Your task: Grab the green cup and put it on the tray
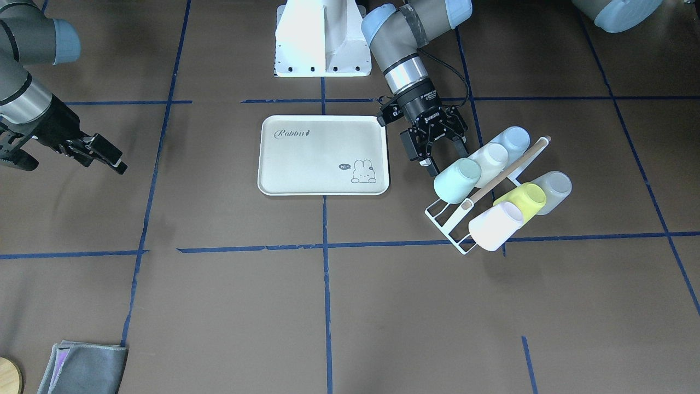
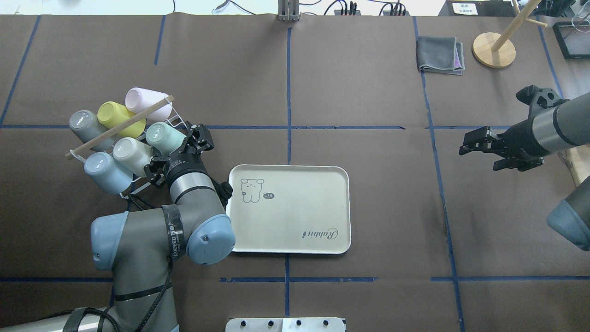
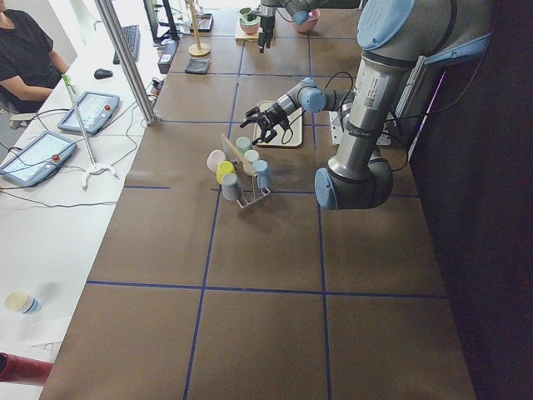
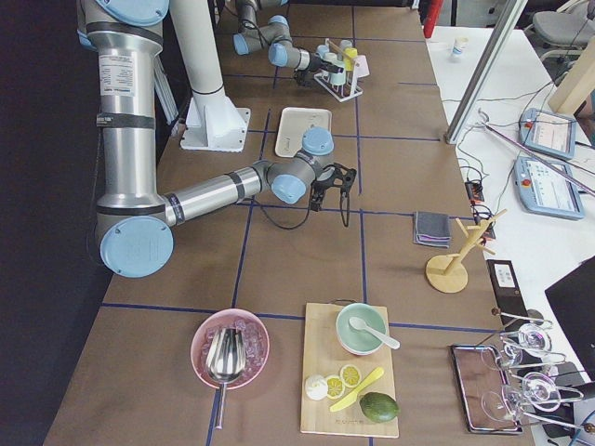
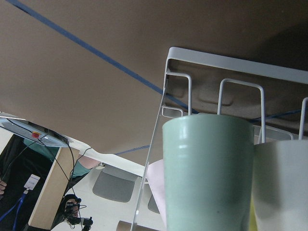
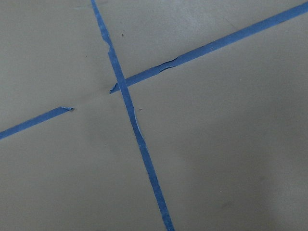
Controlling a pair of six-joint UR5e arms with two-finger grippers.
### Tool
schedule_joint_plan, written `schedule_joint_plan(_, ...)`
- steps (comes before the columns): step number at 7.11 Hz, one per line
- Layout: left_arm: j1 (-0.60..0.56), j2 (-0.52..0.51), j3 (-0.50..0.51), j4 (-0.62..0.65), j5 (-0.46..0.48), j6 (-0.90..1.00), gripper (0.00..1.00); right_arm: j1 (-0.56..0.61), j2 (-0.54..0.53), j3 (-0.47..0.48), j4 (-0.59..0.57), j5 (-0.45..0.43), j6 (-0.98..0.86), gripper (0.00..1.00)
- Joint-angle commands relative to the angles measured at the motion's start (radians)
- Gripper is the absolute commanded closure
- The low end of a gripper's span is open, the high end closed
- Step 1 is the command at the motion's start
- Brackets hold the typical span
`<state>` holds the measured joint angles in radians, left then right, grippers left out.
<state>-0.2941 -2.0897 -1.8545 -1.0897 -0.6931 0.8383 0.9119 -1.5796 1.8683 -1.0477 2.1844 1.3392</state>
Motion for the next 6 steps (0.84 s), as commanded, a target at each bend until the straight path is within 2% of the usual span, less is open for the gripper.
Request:
schedule_joint_plan(1,0.024,-0.007,0.04,0.005,0.045,-0.008,0.0,0.002,0.003,0.005,0.0,0.002,0.0,0.0)
schedule_joint_plan(6,0.029,-0.039,0.145,0.007,0.086,-0.031,0.0,0.004,-0.007,0.006,0.0,0.0,0.0,0.0)
